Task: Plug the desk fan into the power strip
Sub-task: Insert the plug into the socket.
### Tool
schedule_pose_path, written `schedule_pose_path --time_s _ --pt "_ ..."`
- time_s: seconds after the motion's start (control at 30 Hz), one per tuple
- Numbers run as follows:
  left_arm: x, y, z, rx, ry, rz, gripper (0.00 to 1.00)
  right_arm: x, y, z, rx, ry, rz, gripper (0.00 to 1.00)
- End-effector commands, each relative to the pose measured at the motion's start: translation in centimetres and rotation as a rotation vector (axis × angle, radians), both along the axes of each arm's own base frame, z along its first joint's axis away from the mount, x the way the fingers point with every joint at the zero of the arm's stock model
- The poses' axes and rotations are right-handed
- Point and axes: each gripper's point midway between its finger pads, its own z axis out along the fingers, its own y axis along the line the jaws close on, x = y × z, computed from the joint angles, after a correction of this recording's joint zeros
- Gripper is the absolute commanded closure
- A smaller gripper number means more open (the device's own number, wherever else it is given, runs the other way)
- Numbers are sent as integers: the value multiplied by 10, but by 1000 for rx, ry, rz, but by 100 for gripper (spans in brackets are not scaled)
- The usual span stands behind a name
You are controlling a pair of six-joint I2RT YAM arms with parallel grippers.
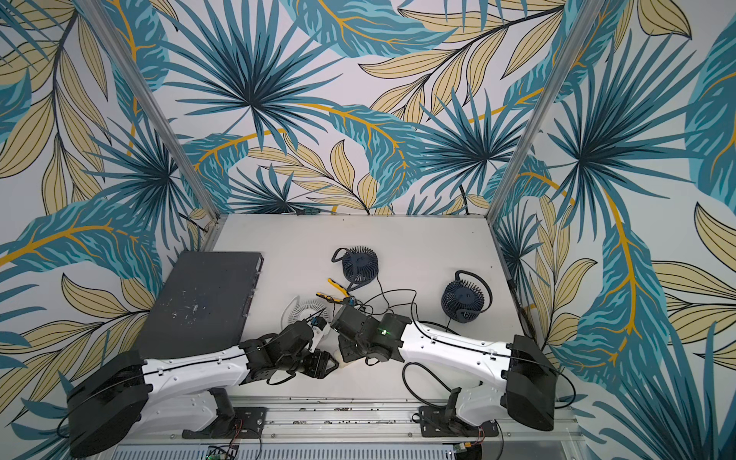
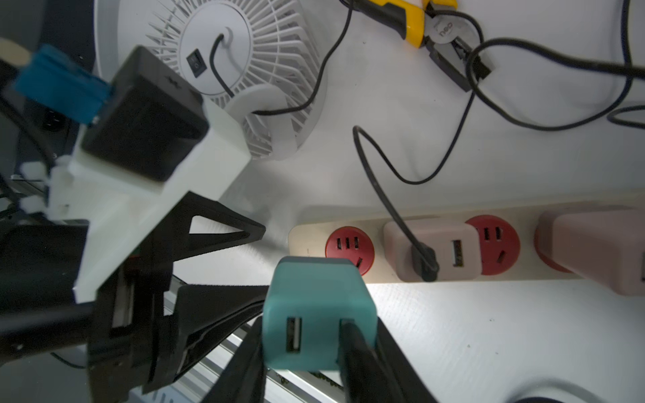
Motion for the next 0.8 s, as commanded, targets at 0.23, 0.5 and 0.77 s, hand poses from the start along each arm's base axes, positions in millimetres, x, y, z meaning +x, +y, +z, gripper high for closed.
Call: schedule_pose_path --time_s 0.23,0.5,0.77 --pt "18 -12 7 -13 -15 18 43 12 -4 -15 -125 -72 11 93" --pt "21 -15 -1 14 8 21 49 12 -6 -28 -175 -70 37 93" --pt "20 -11 -6 37 18 23 55 9 -12 -39 -228 -58 58 93"
